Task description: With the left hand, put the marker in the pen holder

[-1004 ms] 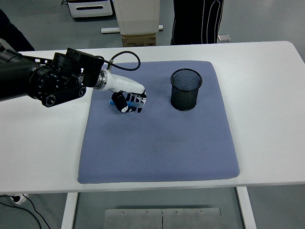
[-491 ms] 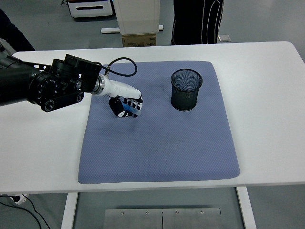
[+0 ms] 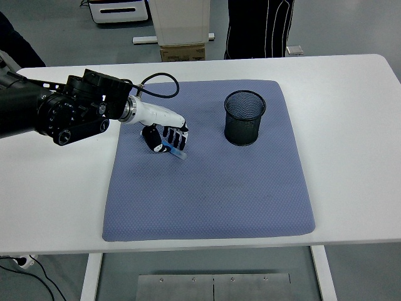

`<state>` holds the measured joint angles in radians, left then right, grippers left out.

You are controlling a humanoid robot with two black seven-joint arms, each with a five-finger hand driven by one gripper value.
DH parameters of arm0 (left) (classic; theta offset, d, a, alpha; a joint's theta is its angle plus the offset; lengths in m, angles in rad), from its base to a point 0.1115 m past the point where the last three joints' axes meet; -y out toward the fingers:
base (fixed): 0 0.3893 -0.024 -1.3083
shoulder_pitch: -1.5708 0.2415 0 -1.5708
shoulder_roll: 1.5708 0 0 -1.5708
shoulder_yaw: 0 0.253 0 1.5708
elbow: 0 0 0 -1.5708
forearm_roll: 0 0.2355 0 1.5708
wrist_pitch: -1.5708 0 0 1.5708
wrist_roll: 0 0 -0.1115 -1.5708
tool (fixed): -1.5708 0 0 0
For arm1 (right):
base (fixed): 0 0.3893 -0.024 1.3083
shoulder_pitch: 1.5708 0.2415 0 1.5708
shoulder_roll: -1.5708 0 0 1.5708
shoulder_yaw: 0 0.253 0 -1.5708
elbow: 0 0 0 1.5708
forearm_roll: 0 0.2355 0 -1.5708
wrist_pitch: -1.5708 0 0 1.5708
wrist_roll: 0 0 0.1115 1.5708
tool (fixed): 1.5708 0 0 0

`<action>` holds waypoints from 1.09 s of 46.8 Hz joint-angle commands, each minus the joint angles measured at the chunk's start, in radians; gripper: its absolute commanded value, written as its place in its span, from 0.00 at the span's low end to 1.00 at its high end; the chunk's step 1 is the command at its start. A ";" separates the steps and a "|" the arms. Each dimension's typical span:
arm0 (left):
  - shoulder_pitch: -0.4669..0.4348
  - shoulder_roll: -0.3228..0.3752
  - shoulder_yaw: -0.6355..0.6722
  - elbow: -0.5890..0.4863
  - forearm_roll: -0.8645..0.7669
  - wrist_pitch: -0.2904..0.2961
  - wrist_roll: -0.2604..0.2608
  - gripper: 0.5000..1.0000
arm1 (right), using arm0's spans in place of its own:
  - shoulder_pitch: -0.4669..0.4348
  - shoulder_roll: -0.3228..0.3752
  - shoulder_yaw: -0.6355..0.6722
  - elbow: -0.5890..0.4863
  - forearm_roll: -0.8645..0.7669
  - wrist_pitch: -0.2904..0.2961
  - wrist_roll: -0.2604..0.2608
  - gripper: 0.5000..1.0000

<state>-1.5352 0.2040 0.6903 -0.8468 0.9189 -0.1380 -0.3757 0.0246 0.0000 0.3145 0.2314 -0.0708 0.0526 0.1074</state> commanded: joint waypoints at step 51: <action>0.004 0.002 0.018 -0.002 0.043 0.026 -0.026 0.19 | 0.000 0.000 0.000 0.000 0.000 0.001 0.000 1.00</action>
<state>-1.5317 0.2055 0.7086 -0.8483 0.9618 -0.1117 -0.4020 0.0246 0.0000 0.3145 0.2316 -0.0705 0.0531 0.1074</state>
